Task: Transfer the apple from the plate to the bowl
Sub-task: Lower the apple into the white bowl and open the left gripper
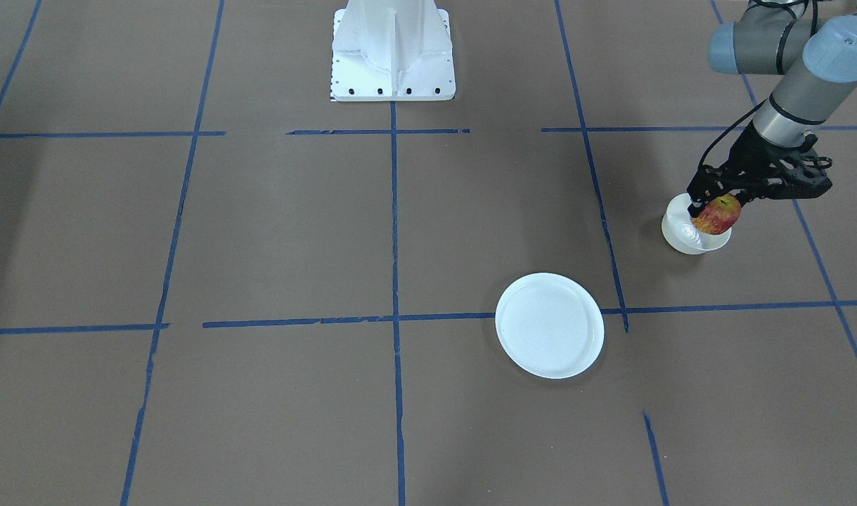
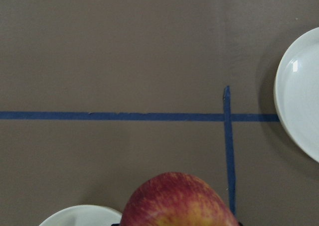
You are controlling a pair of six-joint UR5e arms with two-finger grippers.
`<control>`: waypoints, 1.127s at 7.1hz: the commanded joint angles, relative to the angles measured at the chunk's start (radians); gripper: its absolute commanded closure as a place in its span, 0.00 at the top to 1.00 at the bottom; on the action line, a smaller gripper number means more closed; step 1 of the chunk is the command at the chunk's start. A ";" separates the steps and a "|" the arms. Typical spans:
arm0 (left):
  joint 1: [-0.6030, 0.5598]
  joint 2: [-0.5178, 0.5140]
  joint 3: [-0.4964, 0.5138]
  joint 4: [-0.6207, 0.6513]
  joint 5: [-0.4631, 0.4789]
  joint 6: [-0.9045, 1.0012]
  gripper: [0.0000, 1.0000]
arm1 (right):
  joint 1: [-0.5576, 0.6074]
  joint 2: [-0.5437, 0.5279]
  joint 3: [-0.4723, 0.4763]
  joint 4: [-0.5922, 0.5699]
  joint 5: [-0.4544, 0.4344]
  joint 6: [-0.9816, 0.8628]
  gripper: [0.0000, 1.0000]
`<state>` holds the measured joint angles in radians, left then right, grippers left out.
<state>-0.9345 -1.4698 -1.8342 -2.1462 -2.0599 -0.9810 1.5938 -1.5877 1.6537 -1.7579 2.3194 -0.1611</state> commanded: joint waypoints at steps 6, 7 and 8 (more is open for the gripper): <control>0.083 -0.006 0.090 -0.041 0.001 -0.036 0.00 | 0.000 0.000 0.000 0.000 0.000 0.000 1.00; 0.083 -0.007 0.096 -0.041 0.001 -0.025 0.00 | 0.000 0.000 0.000 0.000 0.000 0.000 1.00; 0.082 -0.007 0.101 -0.041 0.001 0.001 0.93 | 0.000 0.000 0.000 0.000 0.000 0.000 1.00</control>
<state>-0.8520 -1.4766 -1.7410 -2.1865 -2.0585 -1.0041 1.5938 -1.5877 1.6537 -1.7579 2.3192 -0.1611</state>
